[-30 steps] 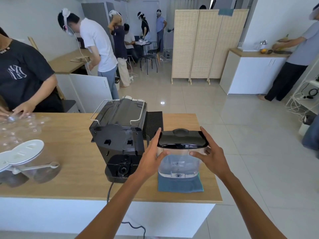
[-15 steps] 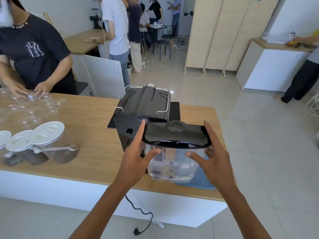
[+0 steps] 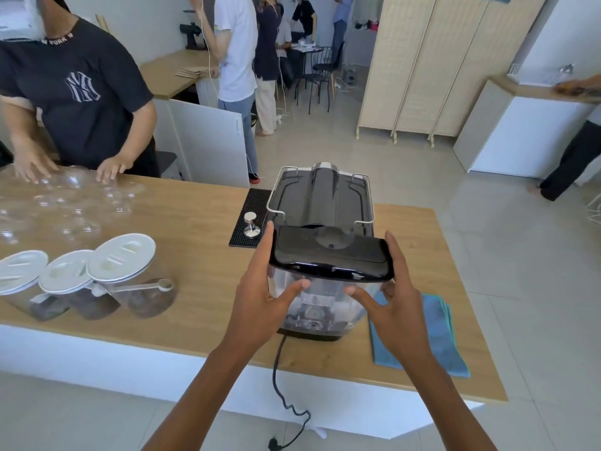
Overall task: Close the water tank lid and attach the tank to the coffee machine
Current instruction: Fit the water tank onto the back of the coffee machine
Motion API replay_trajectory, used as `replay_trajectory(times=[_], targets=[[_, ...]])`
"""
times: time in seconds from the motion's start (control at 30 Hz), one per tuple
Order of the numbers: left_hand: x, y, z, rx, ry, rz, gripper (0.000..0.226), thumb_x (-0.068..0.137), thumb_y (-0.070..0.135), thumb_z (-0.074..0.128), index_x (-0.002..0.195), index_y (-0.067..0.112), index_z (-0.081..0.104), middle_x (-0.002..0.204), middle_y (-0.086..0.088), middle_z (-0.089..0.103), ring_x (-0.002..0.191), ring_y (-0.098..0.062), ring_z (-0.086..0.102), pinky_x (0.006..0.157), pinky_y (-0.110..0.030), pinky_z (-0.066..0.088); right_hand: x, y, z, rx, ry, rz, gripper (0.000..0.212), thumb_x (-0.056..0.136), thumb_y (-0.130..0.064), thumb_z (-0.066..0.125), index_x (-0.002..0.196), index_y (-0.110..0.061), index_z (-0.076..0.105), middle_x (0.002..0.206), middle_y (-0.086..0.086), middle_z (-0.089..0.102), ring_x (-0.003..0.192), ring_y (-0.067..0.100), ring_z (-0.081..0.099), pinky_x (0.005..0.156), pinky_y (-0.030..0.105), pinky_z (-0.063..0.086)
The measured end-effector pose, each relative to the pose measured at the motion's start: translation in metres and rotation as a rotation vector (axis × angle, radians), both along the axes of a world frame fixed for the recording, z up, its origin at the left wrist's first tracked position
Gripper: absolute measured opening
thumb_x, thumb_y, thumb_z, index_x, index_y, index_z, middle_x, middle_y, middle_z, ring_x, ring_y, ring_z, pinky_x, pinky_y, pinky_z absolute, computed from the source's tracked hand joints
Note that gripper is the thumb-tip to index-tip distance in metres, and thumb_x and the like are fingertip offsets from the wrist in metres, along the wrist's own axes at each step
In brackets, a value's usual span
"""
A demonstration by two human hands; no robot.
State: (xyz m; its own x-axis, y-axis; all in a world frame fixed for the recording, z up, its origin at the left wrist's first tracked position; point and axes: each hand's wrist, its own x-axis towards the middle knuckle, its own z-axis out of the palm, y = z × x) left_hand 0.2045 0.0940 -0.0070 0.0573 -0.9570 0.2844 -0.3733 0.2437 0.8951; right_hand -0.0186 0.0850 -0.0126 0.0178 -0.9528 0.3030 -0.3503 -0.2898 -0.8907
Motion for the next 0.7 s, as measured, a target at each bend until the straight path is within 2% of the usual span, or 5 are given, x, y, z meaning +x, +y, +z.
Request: replay_trajectory(times=[0.13,0.23,0.33,0.5,0.7], targets=[[0.013,-0.012,-0.003,0.006,-0.002,-0.024,0.099,0.085,0.034,0.075,0.158,0.043,0.008,0.164,0.012,0.028,0.15,-0.009,0.027,0.121,-0.045,0.029,0.013,-0.007,-0.006,0.013,0.033,-0.032,0.1,0.079,-0.041,0.079,0.16,-0.042,0.018,0.153,-0.025,0.045,0.131,-0.003,0.053,0.109,0.031,0.047],[0.019,-0.018,-0.005,0.005,0.011,-0.039,0.099,0.086,0.03,0.076,0.156,0.047,0.008,0.164,0.012,0.028,0.15,-0.009,0.027,0.121,-0.045,0.029,0.02,-0.01,-0.005,0.01,0.043,-0.05,0.1,0.076,-0.056,0.072,0.159,-0.045,0.017,0.158,-0.021,0.041,0.132,0.001,0.053,0.109,0.033,0.047],[0.024,-0.025,-0.009,-0.002,0.026,-0.044,0.099,0.087,0.028,0.076,0.157,0.045,0.009,0.165,0.014,0.026,0.151,-0.008,0.026,0.121,-0.046,0.029,0.027,-0.013,-0.004,-0.005,0.063,-0.063,0.1,0.078,-0.049,0.074,0.159,-0.044,0.017,0.16,-0.02,0.038,0.14,0.004,0.048,0.112,0.039,0.046],[0.024,-0.034,-0.011,0.001,0.061,-0.046,0.095,0.087,0.03,0.075,0.156,0.045,0.013,0.164,0.018,0.025,0.15,-0.005,0.025,0.122,-0.045,0.028,0.031,-0.02,-0.006,-0.012,0.089,-0.108,0.096,0.084,-0.03,0.078,0.159,-0.04,0.02,0.151,-0.045,0.032,0.139,-0.014,0.038,0.115,0.032,0.041],[0.026,-0.036,-0.023,0.017,0.058,-0.048,0.095,0.088,0.024,0.075,0.157,0.043,0.014,0.164,0.019,0.024,0.15,-0.004,0.024,0.122,-0.04,0.028,0.033,-0.02,-0.014,0.0,0.091,-0.139,0.096,0.082,-0.042,0.076,0.159,-0.041,0.02,0.159,-0.027,0.035,0.145,-0.002,0.038,0.117,0.039,0.04]])
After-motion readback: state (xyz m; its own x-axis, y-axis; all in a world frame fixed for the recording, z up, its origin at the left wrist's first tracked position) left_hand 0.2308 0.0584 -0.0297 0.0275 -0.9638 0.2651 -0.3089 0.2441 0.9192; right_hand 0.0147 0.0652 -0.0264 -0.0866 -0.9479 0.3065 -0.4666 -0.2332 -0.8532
